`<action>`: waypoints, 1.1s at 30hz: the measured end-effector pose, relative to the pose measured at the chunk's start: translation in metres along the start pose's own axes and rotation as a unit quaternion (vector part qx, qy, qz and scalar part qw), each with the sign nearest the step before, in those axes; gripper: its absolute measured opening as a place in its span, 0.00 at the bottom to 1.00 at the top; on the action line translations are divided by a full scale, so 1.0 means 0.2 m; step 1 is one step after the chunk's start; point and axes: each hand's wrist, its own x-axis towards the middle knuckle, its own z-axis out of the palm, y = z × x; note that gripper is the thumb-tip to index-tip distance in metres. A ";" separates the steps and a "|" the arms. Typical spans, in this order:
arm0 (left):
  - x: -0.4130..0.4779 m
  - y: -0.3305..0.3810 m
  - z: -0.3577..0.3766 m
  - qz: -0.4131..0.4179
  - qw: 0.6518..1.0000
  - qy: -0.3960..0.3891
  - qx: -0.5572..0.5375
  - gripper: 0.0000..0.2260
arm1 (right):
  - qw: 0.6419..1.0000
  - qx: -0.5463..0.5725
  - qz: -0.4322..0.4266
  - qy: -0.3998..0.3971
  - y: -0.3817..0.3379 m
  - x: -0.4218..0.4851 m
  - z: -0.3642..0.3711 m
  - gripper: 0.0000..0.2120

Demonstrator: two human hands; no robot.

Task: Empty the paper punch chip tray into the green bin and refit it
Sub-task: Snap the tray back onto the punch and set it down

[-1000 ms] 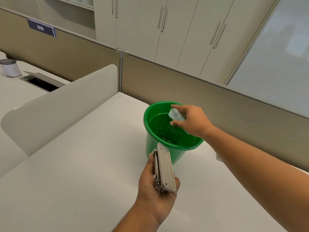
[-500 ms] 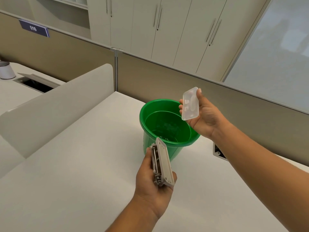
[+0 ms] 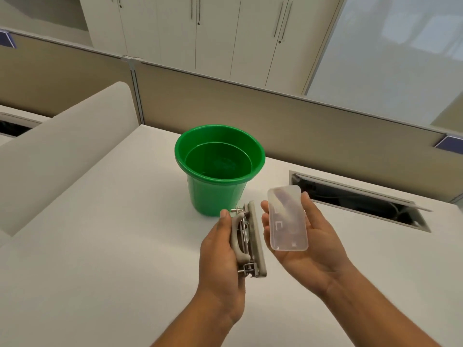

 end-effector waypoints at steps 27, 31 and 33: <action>-0.24 -0.41 0.02 0.002 0.950 -0.013 0.312 0.16 | 0.993 0.089 0.020 0.072 0.41 -0.36 -0.39 0.17; -0.25 -0.41 0.03 0.002 0.949 -0.023 0.314 0.14 | 0.994 0.080 0.021 0.077 0.41 -0.37 -0.39 0.16; -0.26 -0.40 0.03 0.010 0.945 -0.034 0.325 0.14 | 0.994 0.065 0.020 0.082 0.41 -0.38 -0.40 0.17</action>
